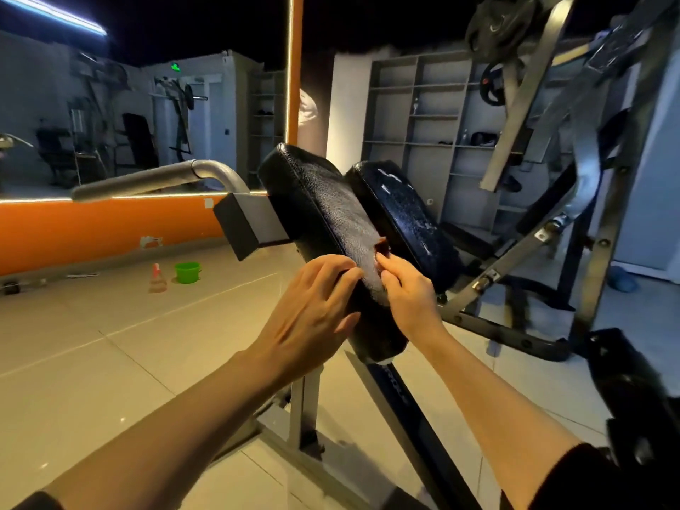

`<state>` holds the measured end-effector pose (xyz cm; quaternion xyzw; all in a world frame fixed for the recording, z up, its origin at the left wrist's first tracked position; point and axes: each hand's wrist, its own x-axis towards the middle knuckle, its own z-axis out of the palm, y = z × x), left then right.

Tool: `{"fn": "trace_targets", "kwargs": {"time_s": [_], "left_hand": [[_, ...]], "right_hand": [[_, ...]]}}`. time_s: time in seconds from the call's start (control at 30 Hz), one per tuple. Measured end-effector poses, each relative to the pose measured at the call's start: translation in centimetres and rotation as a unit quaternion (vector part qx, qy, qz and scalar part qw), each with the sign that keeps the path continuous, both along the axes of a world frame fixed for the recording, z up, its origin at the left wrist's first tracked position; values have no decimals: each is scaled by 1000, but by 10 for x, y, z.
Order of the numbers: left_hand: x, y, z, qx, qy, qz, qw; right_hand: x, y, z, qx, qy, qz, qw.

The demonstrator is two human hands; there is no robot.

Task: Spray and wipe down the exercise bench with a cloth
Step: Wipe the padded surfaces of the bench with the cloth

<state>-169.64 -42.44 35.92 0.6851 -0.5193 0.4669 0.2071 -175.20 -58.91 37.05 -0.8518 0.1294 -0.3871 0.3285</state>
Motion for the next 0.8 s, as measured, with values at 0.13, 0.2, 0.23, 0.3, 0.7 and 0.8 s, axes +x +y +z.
{"fn": "trace_targets", "kwargs": {"time_s": [0.13, 0.2, 0.23, 0.3, 0.7, 0.8], "left_hand": [[-15, -2, -12, 38, 16, 23, 999], [-19, -5, -12, 31, 38, 7, 999], [-21, -5, -13, 25, 50, -2, 998], [-23, -6, -14, 25, 60, 2, 998], [-24, -6, -7, 32, 34, 51, 998], [-21, -2, 3, 37, 9, 65, 997]], "right_hand": [[-8, 3, -13, 78, 15, -70, 994], [-17, 33, -13, 18, -42, 20, 999], [-24, 42, -15, -12, -62, 68, 996], [-28, 31, -22, -52, -59, 95, 992], [-24, -10, -16, 13, -3, 100, 995], [-12, -9, -2, 80, 12, 55, 995]]}}
